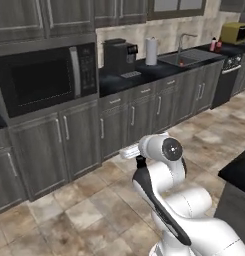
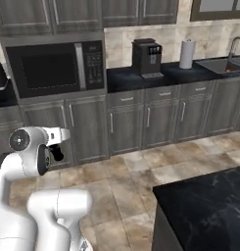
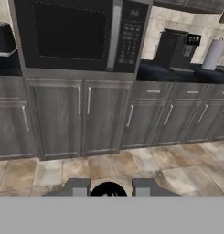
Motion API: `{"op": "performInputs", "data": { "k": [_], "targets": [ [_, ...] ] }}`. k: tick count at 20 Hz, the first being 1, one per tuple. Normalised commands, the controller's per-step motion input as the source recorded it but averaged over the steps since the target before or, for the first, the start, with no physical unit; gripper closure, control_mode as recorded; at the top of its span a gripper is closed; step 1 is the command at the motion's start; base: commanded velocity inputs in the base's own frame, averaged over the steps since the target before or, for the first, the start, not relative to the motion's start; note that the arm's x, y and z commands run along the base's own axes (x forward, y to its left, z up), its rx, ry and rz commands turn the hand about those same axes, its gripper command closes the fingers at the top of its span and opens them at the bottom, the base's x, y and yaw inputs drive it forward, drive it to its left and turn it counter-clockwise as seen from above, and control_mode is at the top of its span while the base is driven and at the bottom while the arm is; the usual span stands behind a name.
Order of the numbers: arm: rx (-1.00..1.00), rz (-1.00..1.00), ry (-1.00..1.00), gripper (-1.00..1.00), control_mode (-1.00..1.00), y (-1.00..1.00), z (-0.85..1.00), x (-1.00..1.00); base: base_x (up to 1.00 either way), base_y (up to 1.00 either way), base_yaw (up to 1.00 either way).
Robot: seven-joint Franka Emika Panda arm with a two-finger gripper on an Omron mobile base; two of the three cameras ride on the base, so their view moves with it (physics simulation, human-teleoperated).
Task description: Place the large bottle from the dining counter next to the other large bottle outside the sink, and place the small bottle from the dining counter next to the other small bottle inside the sink.
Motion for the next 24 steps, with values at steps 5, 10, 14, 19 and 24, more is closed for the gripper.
{"op": "performInputs", "data": {
  "k": [5,10,14,19,24],
  "targets": [
    [0.00,0.00,0.00,1.00,1.00,0.00,0.00,0.00,0.47,0.56,-0.34],
    [0.00,0.00,0.00,1.00,1.00,0.00,0.00,0.00,0.44,0.46,-0.33],
    [0.00,0.00,0.00,1.00,1.00,0.00,0.00,0.00,0.54,0.39,-0.34],
    [0.00,0.00,0.00,1.00,1.00,0.00,0.00,0.00,0.57,0.29,-0.34],
    [0.00,0.00,0.00,1.00,1.00,0.00,0.00,0.00,0.64,0.05,-0.33]
  ]
}}
